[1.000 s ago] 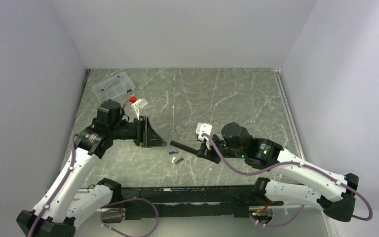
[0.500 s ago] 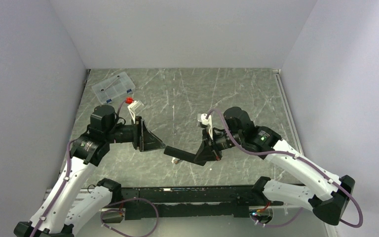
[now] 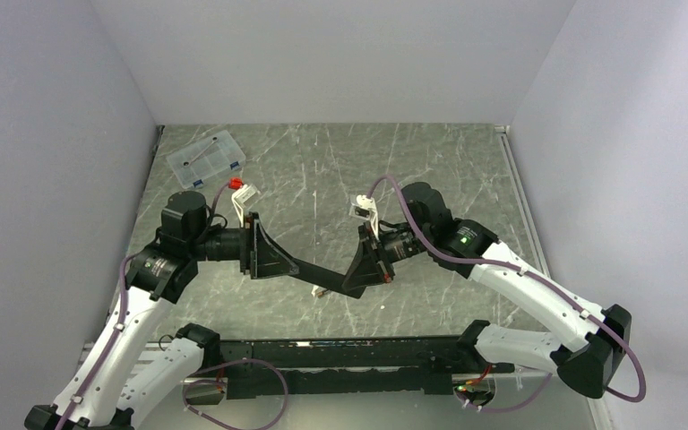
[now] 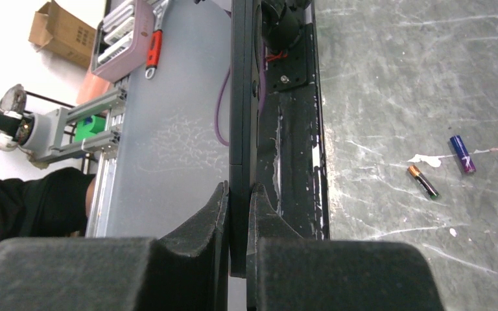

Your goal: Load the batteries into the remote control

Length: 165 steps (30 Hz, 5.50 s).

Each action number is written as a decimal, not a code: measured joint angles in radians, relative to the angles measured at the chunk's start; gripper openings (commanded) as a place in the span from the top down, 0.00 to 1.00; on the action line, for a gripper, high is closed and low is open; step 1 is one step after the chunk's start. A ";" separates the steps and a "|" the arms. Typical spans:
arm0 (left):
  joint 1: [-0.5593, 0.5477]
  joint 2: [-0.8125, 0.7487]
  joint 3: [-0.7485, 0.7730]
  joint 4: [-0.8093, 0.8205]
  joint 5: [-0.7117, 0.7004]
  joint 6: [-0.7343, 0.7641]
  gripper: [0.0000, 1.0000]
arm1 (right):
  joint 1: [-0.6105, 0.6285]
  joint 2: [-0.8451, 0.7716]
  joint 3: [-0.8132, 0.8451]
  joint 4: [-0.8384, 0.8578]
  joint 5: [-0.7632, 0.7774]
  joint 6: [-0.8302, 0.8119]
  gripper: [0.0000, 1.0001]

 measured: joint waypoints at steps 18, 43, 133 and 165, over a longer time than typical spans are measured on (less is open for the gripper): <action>0.000 -0.012 -0.005 0.043 0.040 -0.006 0.44 | -0.005 0.089 0.018 0.097 -0.096 0.109 1.00; 0.000 -0.012 -0.055 0.157 0.071 -0.093 0.78 | -0.016 0.109 0.018 0.181 -0.128 0.187 1.00; 0.000 -0.239 -0.437 0.517 -0.243 -0.692 1.00 | 0.069 -0.310 -0.396 0.354 0.640 0.698 0.49; 0.000 -0.245 -0.444 0.517 -0.240 -0.700 1.00 | 0.148 -0.270 -0.392 0.442 0.765 0.750 0.70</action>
